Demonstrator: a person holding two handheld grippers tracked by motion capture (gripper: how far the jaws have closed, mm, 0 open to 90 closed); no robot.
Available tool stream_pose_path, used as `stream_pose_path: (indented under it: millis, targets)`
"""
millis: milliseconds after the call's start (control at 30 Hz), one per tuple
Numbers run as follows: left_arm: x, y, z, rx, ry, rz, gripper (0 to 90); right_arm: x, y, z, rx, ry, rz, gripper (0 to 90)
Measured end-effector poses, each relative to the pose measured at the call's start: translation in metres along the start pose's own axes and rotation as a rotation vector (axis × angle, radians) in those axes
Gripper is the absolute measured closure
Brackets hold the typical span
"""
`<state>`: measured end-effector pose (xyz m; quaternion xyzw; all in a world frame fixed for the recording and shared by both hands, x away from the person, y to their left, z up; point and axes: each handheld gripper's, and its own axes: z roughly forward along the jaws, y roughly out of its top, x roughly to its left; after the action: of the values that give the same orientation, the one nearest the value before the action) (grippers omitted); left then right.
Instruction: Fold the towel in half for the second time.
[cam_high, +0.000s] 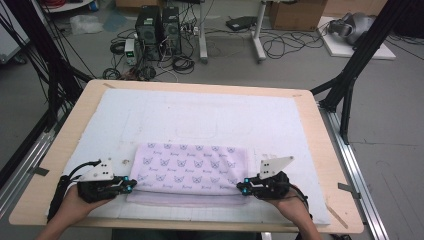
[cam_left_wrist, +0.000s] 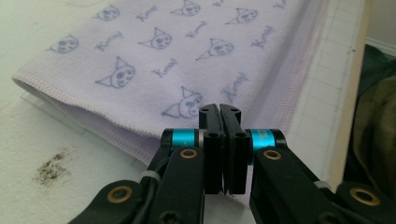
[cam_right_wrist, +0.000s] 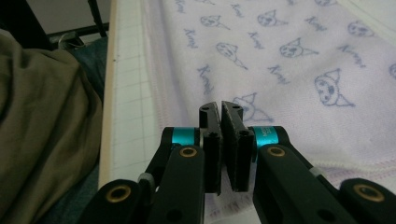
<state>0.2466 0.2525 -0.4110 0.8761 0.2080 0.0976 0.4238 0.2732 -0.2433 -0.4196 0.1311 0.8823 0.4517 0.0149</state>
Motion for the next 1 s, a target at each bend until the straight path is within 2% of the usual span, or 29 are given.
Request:
stream_pose_path:
  millis: [133,200,233,267,300,333,467,567,633,700,733,833,1000]
  targets:
    - [-0.005,-0.005,-0.002,0.003,-0.016,-0.001,87.7,0.005,-0.001,-0.007,-0.026,0.002,0.0,86.8]
    - [-0.006,-0.009,0.002,0.02,-0.021,-0.003,87.7,0.006,-0.005,-0.007,-0.018,0.002,0.009,86.5]
    - [-0.006,-0.012,0.005,0.03,-0.021,0.0,87.5,0.006,-0.008,-0.006,-0.01,0.006,0.015,83.3]
    - [-0.007,-0.014,0.008,0.042,-0.018,0.0,86.4,0.006,-0.01,-0.003,0.001,0.003,0.025,71.9]
    - [-0.007,-0.016,0.01,0.048,-0.017,-0.007,81.2,0.006,-0.011,-0.001,0.015,-0.013,0.028,69.5]
    - [-0.007,-0.017,0.011,0.051,-0.023,-0.007,72.7,0.008,-0.013,0.0,0.017,0.006,0.023,68.5]
    - [-0.005,-0.018,0.016,0.052,-0.017,-0.019,71.3,0.011,-0.013,0.001,0.048,-0.014,0.008,64.5]
    - [-0.004,-0.017,0.02,0.06,-0.005,-0.008,77.7,0.008,-0.016,0.007,0.059,-0.02,0.014,66.7]
    - [-0.004,-0.016,0.02,0.061,-0.003,-0.002,84.6,0.006,-0.019,0.011,0.088,-0.023,0.016,74.1]
    - [-0.004,-0.016,0.019,0.059,-0.004,0.001,86.4,0.005,-0.02,0.011,0.077,-0.006,0.018,83.2]
    - [-0.004,-0.016,0.017,0.05,-0.008,-0.01,86.7,0.004,-0.019,0.01,0.073,-0.003,0.016,85.5]
    - [-0.003,-0.014,0.01,0.033,-0.002,-0.014,87.4,0.005,-0.014,0.002,0.057,-0.002,0.01,86.8]
    - [-0.01,-0.003,-0.009,-0.026,0.005,0.004,87.6,0.009,-0.002,-0.016,-0.003,-0.018,-0.009,87.0]
